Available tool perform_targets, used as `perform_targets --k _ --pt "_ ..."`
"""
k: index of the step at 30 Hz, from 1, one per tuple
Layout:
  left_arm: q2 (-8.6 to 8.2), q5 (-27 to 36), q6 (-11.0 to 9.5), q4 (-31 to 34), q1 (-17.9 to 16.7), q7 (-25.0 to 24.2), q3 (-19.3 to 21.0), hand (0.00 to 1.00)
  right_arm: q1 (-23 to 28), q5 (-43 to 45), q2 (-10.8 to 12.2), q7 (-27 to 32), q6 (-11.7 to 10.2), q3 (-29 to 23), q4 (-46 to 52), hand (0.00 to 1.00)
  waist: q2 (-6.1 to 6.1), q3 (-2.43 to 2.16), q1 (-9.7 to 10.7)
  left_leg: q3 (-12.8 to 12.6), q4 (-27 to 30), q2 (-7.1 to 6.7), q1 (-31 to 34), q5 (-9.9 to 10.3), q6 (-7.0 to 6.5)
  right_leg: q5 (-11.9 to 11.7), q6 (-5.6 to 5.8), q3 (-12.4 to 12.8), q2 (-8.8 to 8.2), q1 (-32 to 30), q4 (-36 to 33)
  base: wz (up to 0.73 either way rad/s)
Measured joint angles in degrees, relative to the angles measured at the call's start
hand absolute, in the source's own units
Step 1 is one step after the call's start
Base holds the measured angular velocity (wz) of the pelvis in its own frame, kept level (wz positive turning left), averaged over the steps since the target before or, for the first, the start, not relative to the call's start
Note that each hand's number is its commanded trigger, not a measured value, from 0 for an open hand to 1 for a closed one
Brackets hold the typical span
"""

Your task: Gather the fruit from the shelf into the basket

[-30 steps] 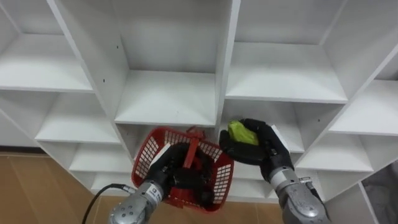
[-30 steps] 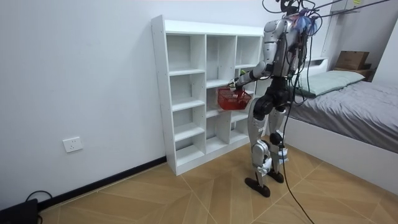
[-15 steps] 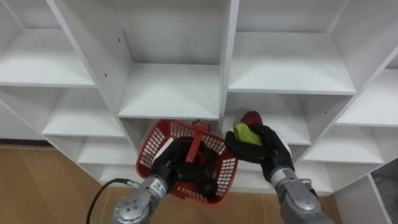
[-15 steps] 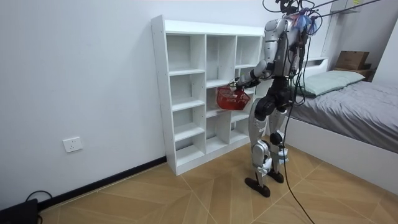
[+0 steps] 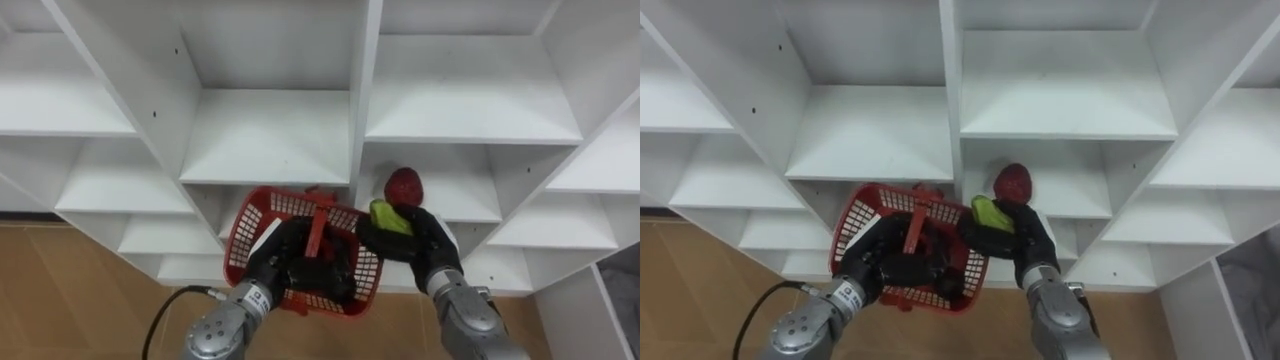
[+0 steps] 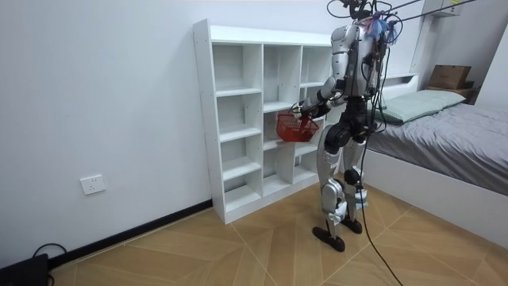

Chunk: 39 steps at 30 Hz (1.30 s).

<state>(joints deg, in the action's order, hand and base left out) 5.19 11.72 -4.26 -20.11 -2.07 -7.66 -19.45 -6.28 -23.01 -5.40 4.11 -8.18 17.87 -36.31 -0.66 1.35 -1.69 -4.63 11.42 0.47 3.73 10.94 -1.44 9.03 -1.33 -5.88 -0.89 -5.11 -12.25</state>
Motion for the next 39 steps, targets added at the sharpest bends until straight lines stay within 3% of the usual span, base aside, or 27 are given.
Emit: perform_targets --k 20,29,39 --pt "-0.42 -0.02 0.00 -0.14 0.13 -0.06 0.03 1.00 -1.04 3.26 0.86 -2.42 0.03 -0.21 -1.44 1.00 -0.70 0.37 -0.07 -0.03 0.40 0.05 1.33 -0.01 0.00 0.00 0.00 -0.72 -0.03 -0.99 -0.28 0.00" --pt "-0.33 2.38 0.02 -2.50 0.11 -1.04 0.07 1.00 -1.05 9.48 0.62 -2.56 0.10 -0.17 -1.42 1.00 -0.85 0.30 -0.17 -0.01 0.88 0.06 1.55 -0.01 0.00 -0.01 -0.01 -0.72 0.11 -1.04 -0.32 0.00" --pt "-0.29 3.20 0.03 -2.52 0.10 -0.62 -0.52 1.00 -1.09 9.32 0.45 -3.48 0.43 -0.18 -1.44 1.00 -1.13 0.11 -0.34 -0.04 1.36 0.14 1.72 0.00 0.00 -0.13 -0.18 -0.92 0.29 -1.09 -0.69 0.00"
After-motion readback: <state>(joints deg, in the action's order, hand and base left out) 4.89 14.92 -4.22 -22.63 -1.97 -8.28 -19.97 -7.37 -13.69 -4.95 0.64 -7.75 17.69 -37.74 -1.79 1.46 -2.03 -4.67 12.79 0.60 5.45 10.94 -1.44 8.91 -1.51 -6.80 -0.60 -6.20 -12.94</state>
